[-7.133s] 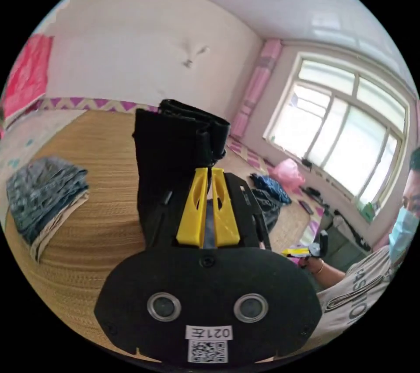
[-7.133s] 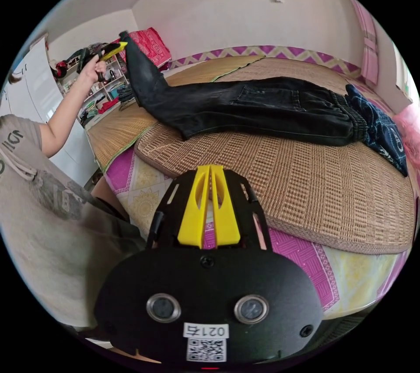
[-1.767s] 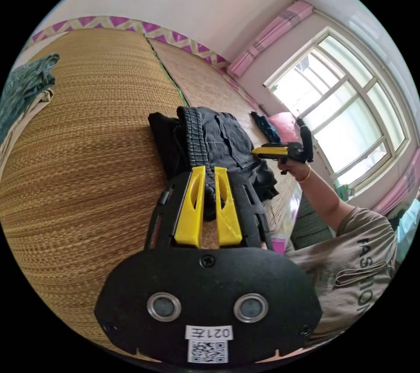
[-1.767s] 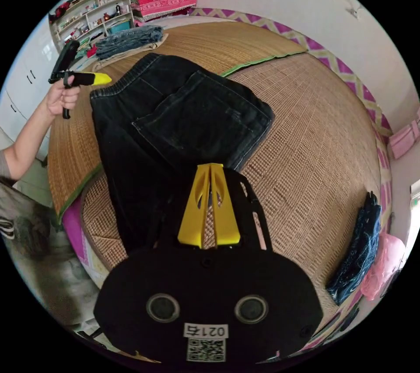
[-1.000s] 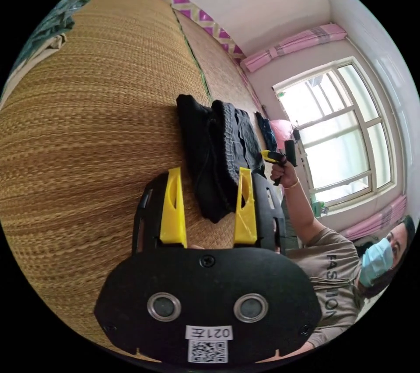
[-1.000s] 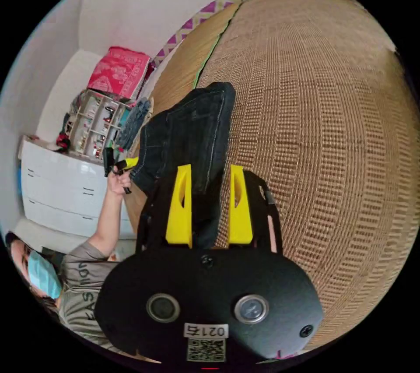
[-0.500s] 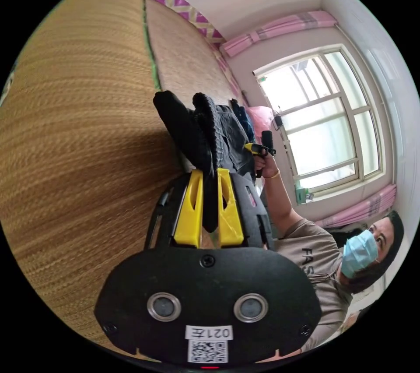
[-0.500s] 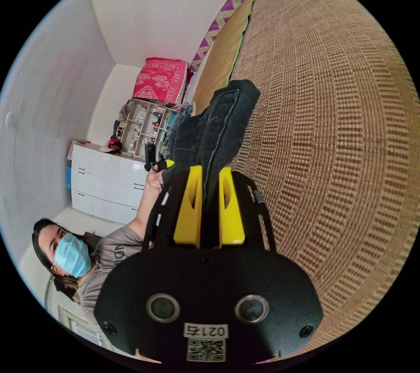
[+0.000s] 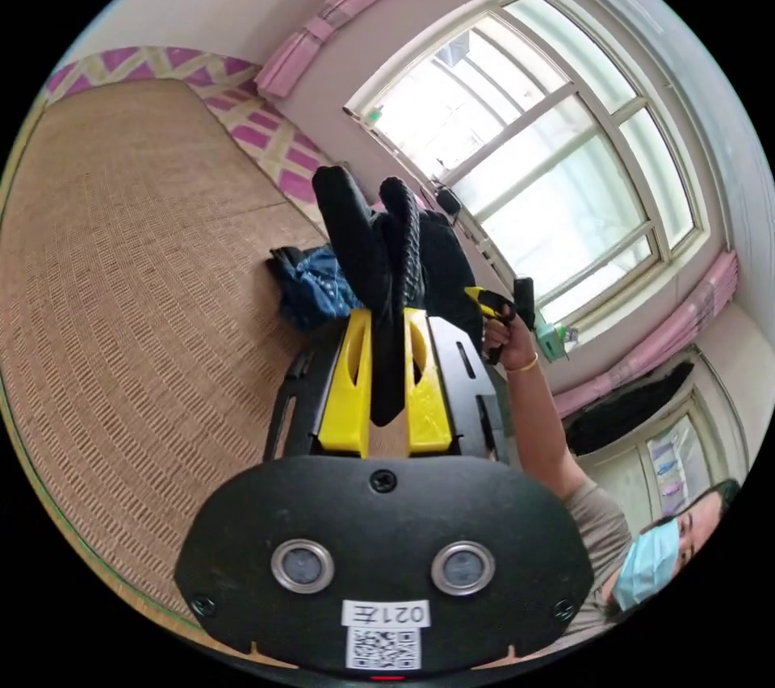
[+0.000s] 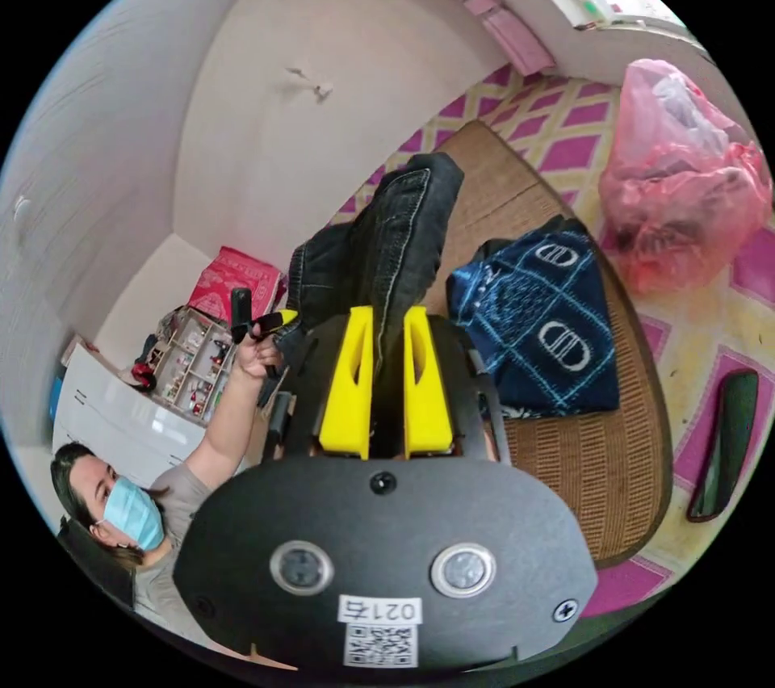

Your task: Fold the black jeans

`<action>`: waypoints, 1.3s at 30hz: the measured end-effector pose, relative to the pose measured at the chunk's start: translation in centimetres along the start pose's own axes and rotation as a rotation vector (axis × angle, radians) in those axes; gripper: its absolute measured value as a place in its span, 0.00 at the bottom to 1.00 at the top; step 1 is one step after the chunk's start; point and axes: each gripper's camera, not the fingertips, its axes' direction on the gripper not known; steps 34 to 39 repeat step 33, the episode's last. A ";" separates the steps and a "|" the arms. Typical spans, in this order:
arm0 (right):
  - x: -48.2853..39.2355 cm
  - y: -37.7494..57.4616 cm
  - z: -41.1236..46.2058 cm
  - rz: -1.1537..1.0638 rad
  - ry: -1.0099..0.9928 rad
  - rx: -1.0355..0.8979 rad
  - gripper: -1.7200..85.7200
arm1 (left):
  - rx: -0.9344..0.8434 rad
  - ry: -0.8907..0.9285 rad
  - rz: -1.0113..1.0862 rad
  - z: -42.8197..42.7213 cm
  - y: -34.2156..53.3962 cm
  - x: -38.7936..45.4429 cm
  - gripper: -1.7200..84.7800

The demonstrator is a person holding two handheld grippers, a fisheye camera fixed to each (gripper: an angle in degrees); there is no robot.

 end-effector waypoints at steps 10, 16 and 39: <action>3.8 0.9 3.5 0.083 0.476 0.129 0.08 | 0.020 -0.024 -0.051 -6.7 10.0 -6.3 0.01; -15.9 8.5 16.4 -0.323 0.303 -0.024 0.02 | 0.047 0.020 0.001 -20.0 25.4 -3.6 0.01; -71.5 43.7 43.3 -0.915 0.033 -0.169 0.08 | 0.381 -0.084 0.071 -52.0 54.6 9.8 0.01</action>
